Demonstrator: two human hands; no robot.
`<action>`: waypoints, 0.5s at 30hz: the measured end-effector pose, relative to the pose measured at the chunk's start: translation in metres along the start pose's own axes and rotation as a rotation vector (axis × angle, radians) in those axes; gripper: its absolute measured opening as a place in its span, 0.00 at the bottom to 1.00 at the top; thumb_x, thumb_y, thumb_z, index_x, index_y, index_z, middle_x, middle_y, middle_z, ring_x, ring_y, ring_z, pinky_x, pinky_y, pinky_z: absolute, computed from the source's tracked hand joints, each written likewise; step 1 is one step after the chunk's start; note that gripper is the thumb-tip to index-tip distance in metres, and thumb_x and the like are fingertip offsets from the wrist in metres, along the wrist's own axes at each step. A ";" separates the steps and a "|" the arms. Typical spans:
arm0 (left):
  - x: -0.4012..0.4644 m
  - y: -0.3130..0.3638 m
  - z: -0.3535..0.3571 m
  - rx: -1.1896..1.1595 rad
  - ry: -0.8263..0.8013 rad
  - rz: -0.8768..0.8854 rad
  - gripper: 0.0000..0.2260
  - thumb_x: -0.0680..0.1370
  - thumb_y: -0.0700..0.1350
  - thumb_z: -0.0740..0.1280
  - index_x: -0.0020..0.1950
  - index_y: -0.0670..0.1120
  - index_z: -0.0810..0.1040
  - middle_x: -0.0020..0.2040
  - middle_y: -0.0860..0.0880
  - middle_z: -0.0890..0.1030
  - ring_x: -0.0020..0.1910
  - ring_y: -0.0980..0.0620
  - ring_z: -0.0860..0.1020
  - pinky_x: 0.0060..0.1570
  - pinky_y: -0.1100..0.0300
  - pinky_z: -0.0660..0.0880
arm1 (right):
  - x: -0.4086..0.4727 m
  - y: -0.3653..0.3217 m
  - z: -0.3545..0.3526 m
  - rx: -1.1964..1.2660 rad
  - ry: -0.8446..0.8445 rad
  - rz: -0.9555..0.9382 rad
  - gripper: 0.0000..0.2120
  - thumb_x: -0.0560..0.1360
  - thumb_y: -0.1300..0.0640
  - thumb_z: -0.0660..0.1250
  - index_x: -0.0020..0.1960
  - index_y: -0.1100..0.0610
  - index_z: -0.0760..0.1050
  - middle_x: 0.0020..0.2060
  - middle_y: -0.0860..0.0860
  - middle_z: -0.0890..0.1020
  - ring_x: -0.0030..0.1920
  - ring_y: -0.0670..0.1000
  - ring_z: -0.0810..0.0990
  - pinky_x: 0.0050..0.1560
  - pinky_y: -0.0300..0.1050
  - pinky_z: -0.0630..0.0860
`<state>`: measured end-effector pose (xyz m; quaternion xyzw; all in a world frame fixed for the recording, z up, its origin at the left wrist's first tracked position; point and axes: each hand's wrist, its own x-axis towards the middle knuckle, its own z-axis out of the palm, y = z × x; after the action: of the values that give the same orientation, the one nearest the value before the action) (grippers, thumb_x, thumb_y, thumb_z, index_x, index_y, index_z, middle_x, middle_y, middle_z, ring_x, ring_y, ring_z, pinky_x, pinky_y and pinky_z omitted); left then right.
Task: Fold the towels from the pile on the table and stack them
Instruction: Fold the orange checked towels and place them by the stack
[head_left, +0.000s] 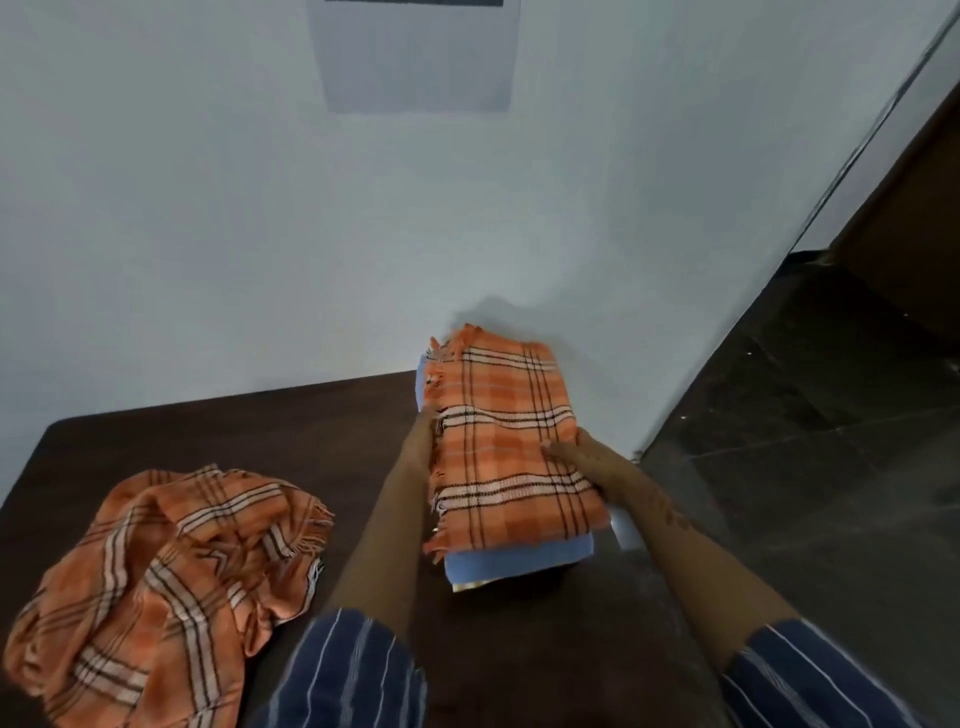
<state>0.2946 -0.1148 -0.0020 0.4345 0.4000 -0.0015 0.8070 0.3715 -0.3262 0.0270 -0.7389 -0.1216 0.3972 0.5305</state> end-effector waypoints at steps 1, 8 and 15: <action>-0.003 -0.001 0.003 0.096 -0.004 0.032 0.25 0.74 0.62 0.65 0.60 0.44 0.76 0.56 0.40 0.80 0.53 0.41 0.80 0.55 0.44 0.77 | 0.003 0.003 0.000 -0.025 0.020 -0.043 0.22 0.78 0.46 0.61 0.68 0.55 0.64 0.59 0.52 0.78 0.55 0.50 0.79 0.57 0.50 0.78; -0.007 0.007 0.023 0.234 0.178 0.580 0.20 0.72 0.50 0.73 0.61 0.45 0.75 0.53 0.50 0.82 0.52 0.51 0.80 0.50 0.58 0.77 | 0.013 -0.019 -0.001 0.011 0.246 -0.307 0.19 0.78 0.48 0.62 0.67 0.54 0.69 0.59 0.51 0.78 0.58 0.50 0.79 0.59 0.49 0.76; -0.013 -0.032 -0.006 0.418 0.189 0.249 0.22 0.74 0.57 0.67 0.62 0.45 0.74 0.58 0.44 0.80 0.54 0.46 0.79 0.57 0.49 0.76 | 0.008 0.014 -0.003 -0.085 0.125 0.018 0.22 0.77 0.48 0.64 0.66 0.59 0.66 0.58 0.56 0.78 0.54 0.53 0.79 0.53 0.48 0.78</action>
<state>0.2703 -0.1349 -0.0180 0.6360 0.4081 0.0559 0.6526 0.3750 -0.3294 0.0112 -0.7852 -0.0986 0.3495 0.5016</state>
